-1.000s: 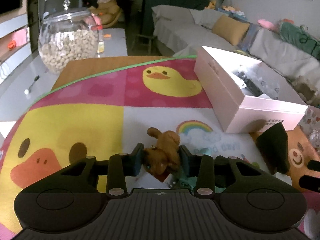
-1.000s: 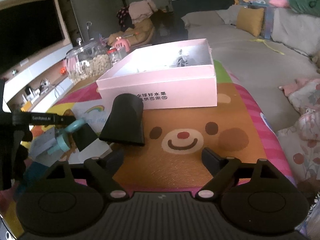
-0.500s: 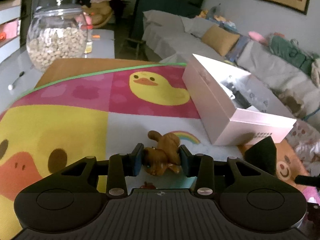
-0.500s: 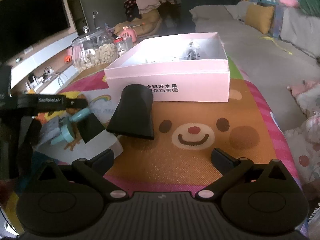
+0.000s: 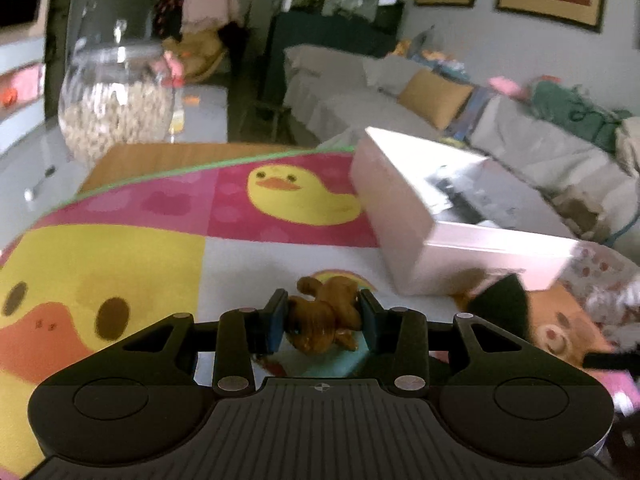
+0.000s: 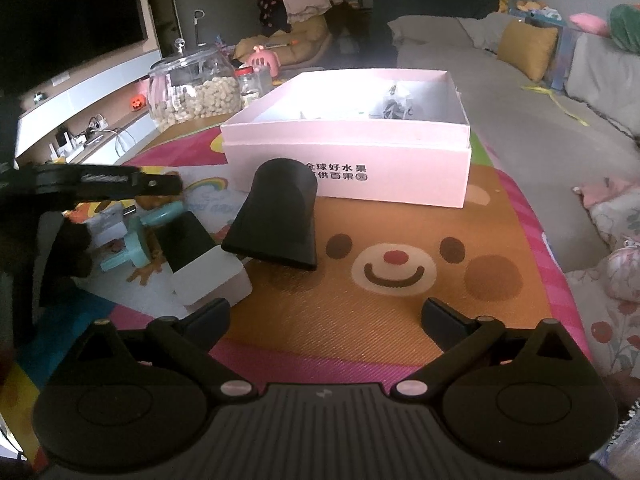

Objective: Organize rigid objects
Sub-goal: 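Carry the dog and black object over the pink box and open both grippers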

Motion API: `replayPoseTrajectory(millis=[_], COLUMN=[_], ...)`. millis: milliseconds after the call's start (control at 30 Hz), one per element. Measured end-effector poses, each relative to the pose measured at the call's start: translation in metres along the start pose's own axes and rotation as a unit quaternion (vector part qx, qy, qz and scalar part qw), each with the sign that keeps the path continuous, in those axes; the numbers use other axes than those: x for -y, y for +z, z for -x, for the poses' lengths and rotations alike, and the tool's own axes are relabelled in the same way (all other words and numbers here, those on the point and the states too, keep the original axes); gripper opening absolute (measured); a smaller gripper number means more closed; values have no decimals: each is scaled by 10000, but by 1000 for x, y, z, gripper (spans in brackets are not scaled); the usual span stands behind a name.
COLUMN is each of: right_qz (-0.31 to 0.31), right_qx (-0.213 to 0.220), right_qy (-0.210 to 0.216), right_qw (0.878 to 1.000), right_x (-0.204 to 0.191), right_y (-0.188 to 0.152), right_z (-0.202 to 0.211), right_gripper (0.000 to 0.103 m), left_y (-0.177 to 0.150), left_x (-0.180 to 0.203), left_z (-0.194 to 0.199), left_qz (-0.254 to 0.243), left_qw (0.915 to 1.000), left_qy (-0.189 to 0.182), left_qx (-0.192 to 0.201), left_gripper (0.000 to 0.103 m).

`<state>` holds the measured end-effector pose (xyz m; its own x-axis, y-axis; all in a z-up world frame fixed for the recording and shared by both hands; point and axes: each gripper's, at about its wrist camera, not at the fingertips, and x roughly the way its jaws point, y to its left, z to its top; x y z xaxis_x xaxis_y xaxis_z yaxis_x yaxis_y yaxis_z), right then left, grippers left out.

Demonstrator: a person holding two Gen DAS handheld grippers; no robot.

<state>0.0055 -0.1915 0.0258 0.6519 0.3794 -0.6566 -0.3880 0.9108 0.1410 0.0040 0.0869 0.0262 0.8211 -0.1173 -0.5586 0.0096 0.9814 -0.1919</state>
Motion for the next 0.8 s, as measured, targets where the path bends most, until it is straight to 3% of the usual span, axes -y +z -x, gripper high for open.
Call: replayPoseTrajectory(millis=[167,333,433,500,567,800], right_qz=[1,12,-37,-104,-118,-244], right_qx=[240,196,-9,-178,-346,124], right_qy=[114,94,88,172,187,61], right_qw=[9996,9998,10000,9996,9992,9996], right_x=[-7,-21,-24,-24,-25,-10], right_y=[17,51,63,67,69,48], right_z=[5,-18,-42,-56,-62,6], right_gripper=[92,90,76,54,50,47], left_y=[-14,-25,-31,-36,-39,-33], left_x=[13,18,21,24,27,42], left_z=[47,71,78,81,84,94], left_qz=[-364,-474,-660,-791,-845,-858], left_qw=[9983,9972,9961,9950,9945,9902], left_qy=[-189,-316,-350,-402,-472,-1061], left_qx=[402,482,478,461,400,294], left_gripper=[42,42,42,42,42,42])
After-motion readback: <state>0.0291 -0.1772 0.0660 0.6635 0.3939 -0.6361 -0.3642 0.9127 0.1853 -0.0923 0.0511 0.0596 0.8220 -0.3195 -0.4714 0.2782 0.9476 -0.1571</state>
